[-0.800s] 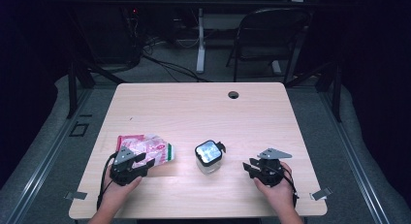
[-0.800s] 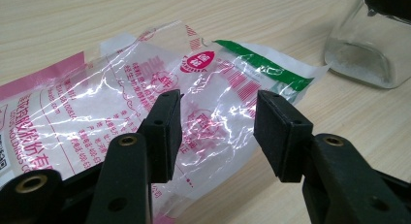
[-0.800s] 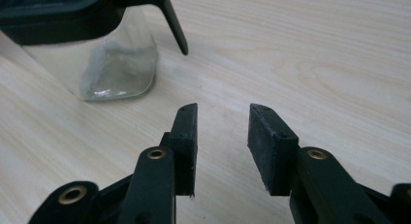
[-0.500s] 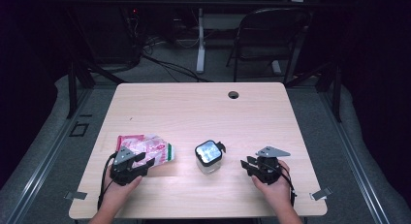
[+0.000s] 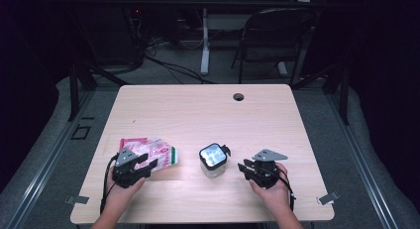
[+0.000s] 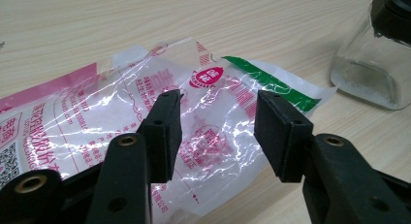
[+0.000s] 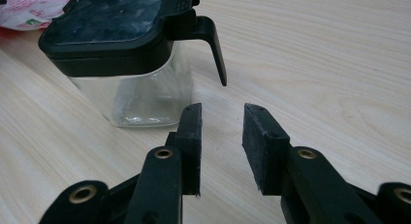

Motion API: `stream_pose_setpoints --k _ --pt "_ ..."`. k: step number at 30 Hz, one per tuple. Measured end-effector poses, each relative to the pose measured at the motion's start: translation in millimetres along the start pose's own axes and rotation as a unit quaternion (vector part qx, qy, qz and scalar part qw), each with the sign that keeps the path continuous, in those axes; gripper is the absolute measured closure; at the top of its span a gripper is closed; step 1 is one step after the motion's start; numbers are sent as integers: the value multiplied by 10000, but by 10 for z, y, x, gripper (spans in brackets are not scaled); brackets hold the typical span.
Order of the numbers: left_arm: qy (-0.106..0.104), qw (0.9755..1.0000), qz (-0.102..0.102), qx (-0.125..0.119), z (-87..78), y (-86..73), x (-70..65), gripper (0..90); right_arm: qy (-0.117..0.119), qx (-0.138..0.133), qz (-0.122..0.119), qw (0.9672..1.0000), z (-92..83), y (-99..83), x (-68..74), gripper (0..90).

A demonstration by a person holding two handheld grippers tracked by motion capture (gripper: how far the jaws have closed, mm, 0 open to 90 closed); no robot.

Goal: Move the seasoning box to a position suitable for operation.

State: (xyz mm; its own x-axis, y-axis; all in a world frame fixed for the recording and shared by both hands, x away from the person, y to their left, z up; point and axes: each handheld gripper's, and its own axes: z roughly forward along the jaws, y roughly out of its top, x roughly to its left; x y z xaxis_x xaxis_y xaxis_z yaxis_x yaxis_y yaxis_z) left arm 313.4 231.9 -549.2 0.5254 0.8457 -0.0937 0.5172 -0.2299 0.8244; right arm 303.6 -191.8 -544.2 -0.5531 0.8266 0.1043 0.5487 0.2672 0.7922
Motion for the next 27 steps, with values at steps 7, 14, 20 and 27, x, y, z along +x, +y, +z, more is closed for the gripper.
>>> stream_pose_setpoints --k 7,14,20,27 --pt "-23 9998 198 -33 -34 -4 -84 561 113 -21 141 9998 129 66 -52 675" --pt "118 9994 312 -122 -130 -17 -150 577 5 251 -267 9993 420 156 -67 675" --pt "255 9993 240 -129 -165 -25 -110 578 133 202 -182 9995 587 201 -134 669" --pt "315 9992 167 -165 -228 -41 -97 578 262 241 -244 9991 715 196 -119 679"
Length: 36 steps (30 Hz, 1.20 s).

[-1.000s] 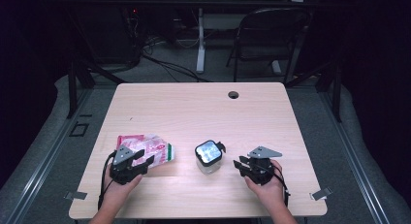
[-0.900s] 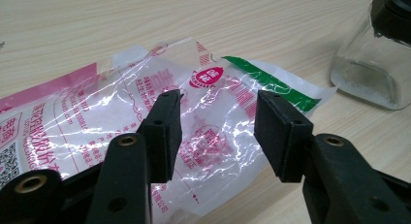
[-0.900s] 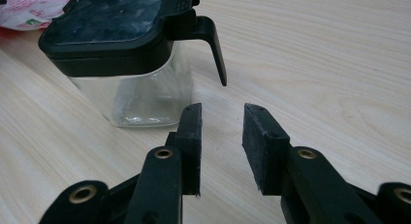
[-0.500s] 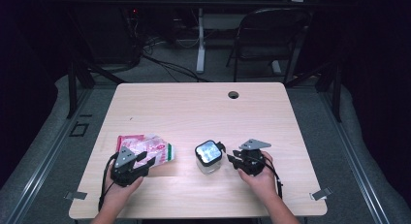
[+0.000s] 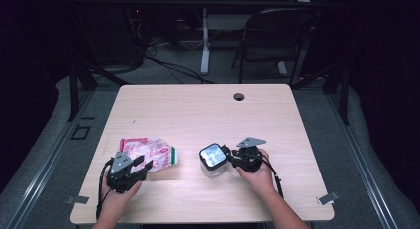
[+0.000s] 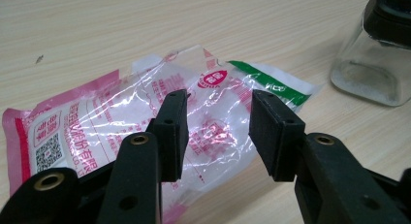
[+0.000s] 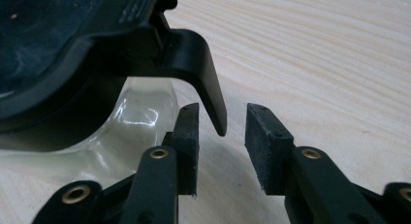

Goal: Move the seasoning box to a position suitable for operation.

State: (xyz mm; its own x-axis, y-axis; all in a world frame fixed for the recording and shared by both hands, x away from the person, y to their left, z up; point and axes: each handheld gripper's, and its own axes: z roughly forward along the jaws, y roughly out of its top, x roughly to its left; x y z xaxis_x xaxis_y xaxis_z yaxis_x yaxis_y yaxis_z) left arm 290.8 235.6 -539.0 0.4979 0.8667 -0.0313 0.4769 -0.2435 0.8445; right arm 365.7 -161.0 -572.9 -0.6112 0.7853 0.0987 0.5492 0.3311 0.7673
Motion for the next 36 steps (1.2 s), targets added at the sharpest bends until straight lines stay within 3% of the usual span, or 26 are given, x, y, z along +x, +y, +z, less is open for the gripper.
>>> stream_pose_setpoints --k 8,16,26,29,36 --pt "82 9999 -7 118 -15 -62 -3 591 27 -5 -98 9999 50 87 28 786" --pt "9 9999 81 141 26 -39 -41 595 -317 103 -391 9987 14 79 119 818" --pt "-299 9985 392 244 156 -5 -180 606 -509 260 -321 9978 -130 -19 279 826" --pt "-385 9981 399 254 186 7 -216 608 -552 290 -332 9975 -172 -51 327 826" --pt "-703 9955 529 349 257 19 -355 607 -623 353 -254 9971 -272 -127 455 809"
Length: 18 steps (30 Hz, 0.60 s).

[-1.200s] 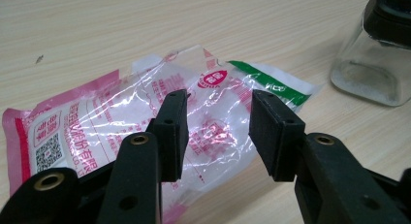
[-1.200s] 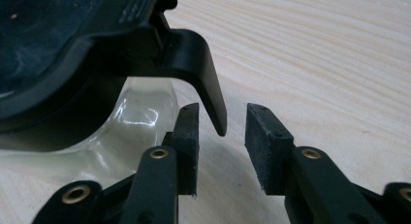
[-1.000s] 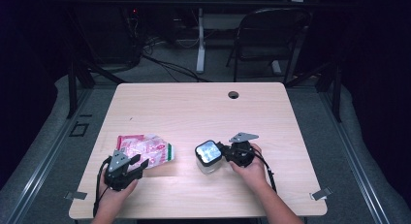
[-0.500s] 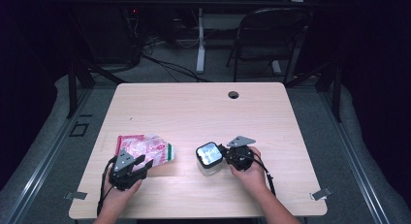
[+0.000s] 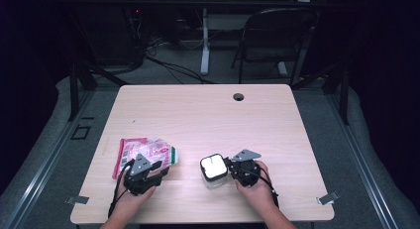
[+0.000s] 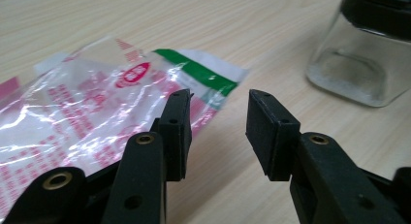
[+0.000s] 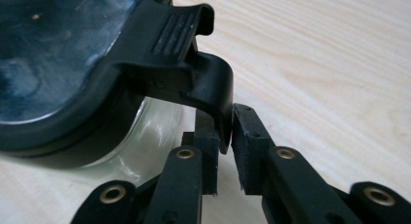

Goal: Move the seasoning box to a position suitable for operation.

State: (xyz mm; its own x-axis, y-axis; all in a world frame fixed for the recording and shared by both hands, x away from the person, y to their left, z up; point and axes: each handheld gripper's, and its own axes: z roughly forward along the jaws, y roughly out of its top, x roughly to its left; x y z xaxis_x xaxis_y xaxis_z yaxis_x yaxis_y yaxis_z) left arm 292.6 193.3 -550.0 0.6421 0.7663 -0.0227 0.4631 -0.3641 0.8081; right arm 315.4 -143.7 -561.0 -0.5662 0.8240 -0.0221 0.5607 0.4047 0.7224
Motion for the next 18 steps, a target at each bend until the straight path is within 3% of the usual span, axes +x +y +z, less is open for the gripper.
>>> stream_pose_setpoints --k 5,9,16,18 --pt "-138 9997 210 0 16 37 -102 606 165 92 151 9997 -66 -27 45 779" --pt "-262 9994 238 -51 37 62 -157 604 194 174 16 9997 -123 -50 98 768" --pt "-397 9988 284 -6 89 124 -235 588 477 105 153 9987 -283 -42 143 654" --pt "-457 9986 255 26 104 156 -245 582 523 227 119 9983 -324 -42 152 641"
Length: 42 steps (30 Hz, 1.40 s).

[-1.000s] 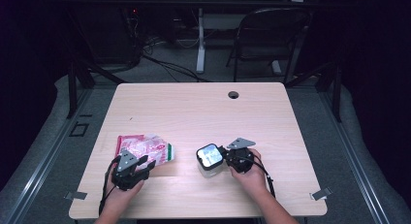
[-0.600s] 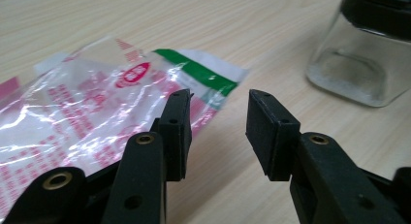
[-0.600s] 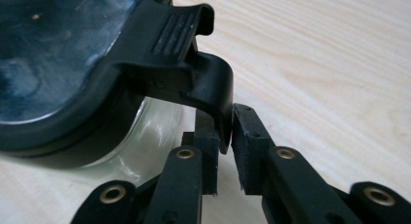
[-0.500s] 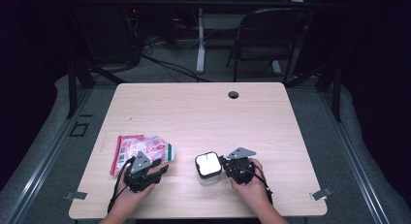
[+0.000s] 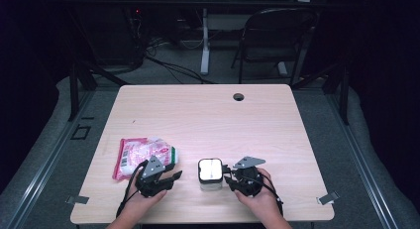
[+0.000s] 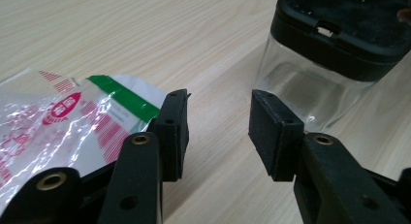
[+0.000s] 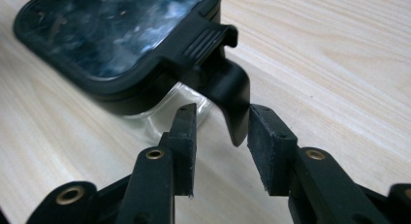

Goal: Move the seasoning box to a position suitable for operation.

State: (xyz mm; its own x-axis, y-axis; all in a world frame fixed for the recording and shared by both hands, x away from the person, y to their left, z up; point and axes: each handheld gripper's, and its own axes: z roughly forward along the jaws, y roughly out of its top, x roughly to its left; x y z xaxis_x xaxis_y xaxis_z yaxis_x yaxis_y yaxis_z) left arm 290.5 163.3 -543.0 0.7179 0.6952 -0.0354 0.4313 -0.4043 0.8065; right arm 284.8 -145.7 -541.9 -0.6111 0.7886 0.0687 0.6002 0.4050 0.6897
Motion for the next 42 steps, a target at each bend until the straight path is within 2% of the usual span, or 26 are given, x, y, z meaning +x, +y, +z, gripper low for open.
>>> stream_pose_setpoints --k 2,5,6,8,10,12,14,17,18,19,21,23,25,27,32,35,38,42 --pt "-48 10000 -45 56 28 37 -13 574 17 -35 7 10000 -15 -2 27 623" --pt "-34 9996 -50 264 94 120 -38 558 39 58 -7 10000 -49 10 47 601" --pt "-115 9994 -49 314 114 145 -41 555 69 119 -4 9999 -63 14 51 598" --pt "-119 9990 -55 430 158 192 -54 550 88 184 2 9998 -99 26 55 591" --pt "-127 9991 -75 409 175 220 -56 551 101 201 -6 9997 -117 37 51 592" --pt "-132 9989 -159 427 205 272 -50 551 132 208 55 9997 -173 74 39 589" --pt "-261 9976 -401 496 245 357 -22 556 107 143 129 9998 -229 113 18 605" --pt "-409 9958 -486 652 269 465 3 575 208 257 276 9991 -249 174 -21 593" --pt "-439 9956 -488 662 267 494 7 592 176 241 295 9991 -253 195 -29 596" --pt "-382 9961 -476 632 265 521 5 592 174 208 334 9991 -257 220 -37 597" --pt "-526 9954 -530 596 250 558 24 590 231 170 409 9988 -274 279 -45 593" --pt "-563 9954 -543 556 230 576 37 587 167 177 379 9990 -295 346 -40 604" --pt "-652 9947 -630 491 211 575 56 575 282 245 369 9986 -333 410 -36 615" --pt "-708 9941 -691 455 202 571 53 570 271 261 422 9984 -371 469 -24 635" --pt "-728 9948 -612 361 158 553 18 557 293 32 600 9978 -397 508 -9 643" --pt "-685 9958 -465 404 157 538 -18 550 334 -35 626 9975 -379 488 6 702" --pt "-781 9951 -365 482 158 507 -43 590 382 -68 676 9970 -366 471 -4 756" --pt "-836 9945 -323 538 168 448 -61 687 364 -173 807 9959 -366 456 -39 771"
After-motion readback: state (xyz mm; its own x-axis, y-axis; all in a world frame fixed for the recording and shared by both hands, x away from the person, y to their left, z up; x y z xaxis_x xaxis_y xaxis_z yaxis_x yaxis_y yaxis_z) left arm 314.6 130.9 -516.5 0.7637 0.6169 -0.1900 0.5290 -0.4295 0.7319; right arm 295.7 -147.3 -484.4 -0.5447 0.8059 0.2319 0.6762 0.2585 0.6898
